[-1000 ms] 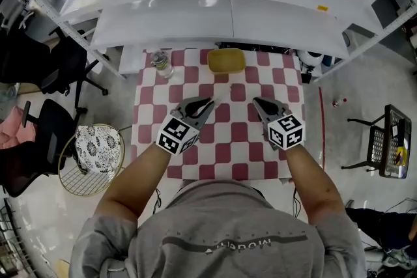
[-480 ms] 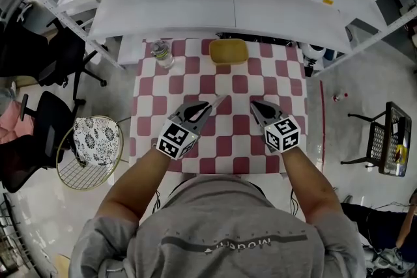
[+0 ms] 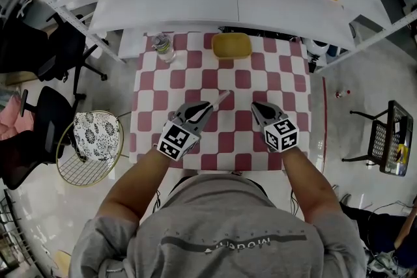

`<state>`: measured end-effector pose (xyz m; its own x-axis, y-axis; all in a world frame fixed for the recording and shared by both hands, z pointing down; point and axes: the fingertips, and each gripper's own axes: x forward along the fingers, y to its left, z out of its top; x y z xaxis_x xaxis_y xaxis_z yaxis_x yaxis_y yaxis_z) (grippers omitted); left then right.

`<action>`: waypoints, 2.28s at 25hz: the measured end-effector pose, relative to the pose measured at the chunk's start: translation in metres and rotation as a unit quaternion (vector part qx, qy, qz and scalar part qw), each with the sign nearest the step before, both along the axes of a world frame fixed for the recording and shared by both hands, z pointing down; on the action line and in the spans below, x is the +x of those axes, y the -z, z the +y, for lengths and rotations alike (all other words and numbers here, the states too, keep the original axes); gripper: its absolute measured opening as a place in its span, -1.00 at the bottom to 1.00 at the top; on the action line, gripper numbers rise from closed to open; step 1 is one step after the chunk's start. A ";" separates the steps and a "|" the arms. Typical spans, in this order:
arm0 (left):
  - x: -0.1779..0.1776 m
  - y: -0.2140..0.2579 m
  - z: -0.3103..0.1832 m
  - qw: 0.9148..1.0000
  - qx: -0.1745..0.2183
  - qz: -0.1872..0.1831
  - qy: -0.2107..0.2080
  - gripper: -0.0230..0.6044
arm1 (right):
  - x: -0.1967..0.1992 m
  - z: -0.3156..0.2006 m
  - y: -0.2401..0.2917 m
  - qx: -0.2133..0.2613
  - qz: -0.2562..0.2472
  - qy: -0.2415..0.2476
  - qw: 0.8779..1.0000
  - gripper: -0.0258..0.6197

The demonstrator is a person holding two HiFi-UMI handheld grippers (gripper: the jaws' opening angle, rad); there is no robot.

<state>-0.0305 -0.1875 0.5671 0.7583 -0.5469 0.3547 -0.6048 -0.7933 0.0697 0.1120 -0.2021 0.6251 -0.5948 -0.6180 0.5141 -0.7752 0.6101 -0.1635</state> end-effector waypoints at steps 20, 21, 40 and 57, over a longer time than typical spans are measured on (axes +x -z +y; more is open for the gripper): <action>0.005 0.009 -0.002 1.000 0.011 0.012 -0.008 -0.78 | 0.011 -0.007 0.000 -0.007 -0.017 -0.022 1.000 -0.84; 0.005 0.010 -0.002 1.000 0.011 0.012 -0.008 -0.78 | 0.011 -0.008 0.001 -0.006 -0.017 -0.022 1.000 -0.84; 0.006 0.021 -0.002 0.999 0.026 0.015 -0.010 -0.78 | 0.009 -0.009 0.010 0.003 -0.022 -0.023 0.999 -0.85; 0.007 0.027 0.003 0.999 0.038 0.012 -0.016 -0.78 | 0.008 -0.005 0.014 0.007 -0.023 -0.020 1.000 -0.85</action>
